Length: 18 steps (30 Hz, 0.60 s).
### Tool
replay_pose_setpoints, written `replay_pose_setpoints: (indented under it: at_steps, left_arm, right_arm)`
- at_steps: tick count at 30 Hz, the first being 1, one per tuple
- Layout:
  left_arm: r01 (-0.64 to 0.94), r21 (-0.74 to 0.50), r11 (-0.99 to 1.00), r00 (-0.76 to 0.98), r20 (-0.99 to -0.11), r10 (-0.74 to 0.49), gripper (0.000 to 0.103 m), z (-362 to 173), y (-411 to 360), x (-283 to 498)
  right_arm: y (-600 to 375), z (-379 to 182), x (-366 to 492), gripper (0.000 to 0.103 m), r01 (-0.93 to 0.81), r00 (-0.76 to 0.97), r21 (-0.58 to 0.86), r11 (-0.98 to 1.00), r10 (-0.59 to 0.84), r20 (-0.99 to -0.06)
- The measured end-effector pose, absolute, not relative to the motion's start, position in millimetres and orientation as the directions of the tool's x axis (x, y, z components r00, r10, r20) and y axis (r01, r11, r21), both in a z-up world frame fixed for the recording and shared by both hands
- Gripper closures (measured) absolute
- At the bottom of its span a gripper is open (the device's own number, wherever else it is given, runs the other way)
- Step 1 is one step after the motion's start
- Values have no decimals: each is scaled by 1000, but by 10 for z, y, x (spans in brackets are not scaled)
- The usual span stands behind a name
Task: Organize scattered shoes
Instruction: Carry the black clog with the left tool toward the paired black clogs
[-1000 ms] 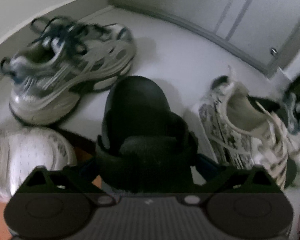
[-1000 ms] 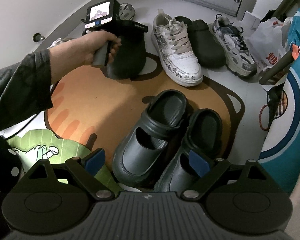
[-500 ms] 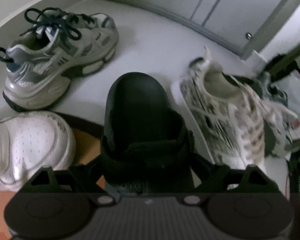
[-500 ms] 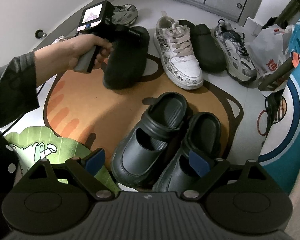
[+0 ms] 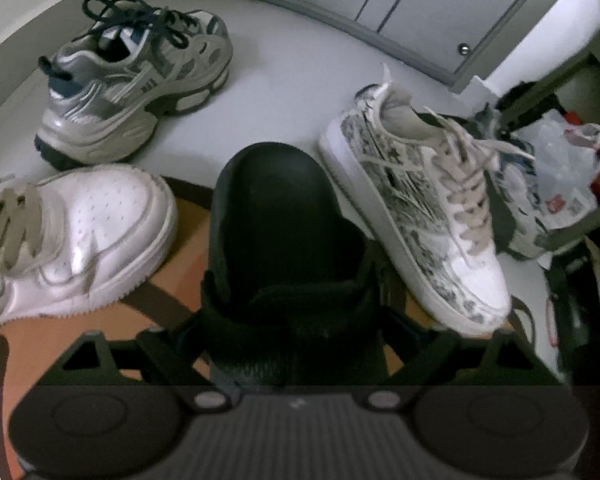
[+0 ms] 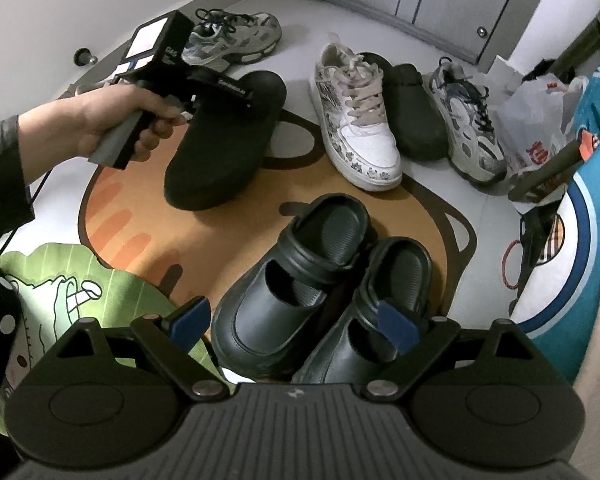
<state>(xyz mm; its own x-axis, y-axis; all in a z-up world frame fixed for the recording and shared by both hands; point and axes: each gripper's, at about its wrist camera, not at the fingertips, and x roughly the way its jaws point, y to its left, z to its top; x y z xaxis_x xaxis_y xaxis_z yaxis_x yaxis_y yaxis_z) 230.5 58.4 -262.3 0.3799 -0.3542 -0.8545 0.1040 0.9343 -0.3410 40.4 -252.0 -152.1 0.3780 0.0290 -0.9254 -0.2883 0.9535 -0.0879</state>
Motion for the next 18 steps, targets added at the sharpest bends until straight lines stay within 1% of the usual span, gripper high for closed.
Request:
replay_pose_setpoints:
  at_steps: [5, 10, 18]
  left_arm:
    - [139, -351, 926, 361, -853, -378, 12, -2615, 605, 2087]
    - [244, -327, 913, 333, -856, -396, 11, -2635, 472, 1921]
    - [330, -328, 885, 293, -856, -427, 11, -2651, 285, 1660]
  right_arm:
    - [-2488, -1528, 382, 9, -298, 382, -103, 949, 20, -924]
    - [-2456, -1536, 360, 9, -307, 386, -118, 944, 10, -922]
    - [-2530, -1556, 414, 9, -311, 392, -132, 941, 0, -920]
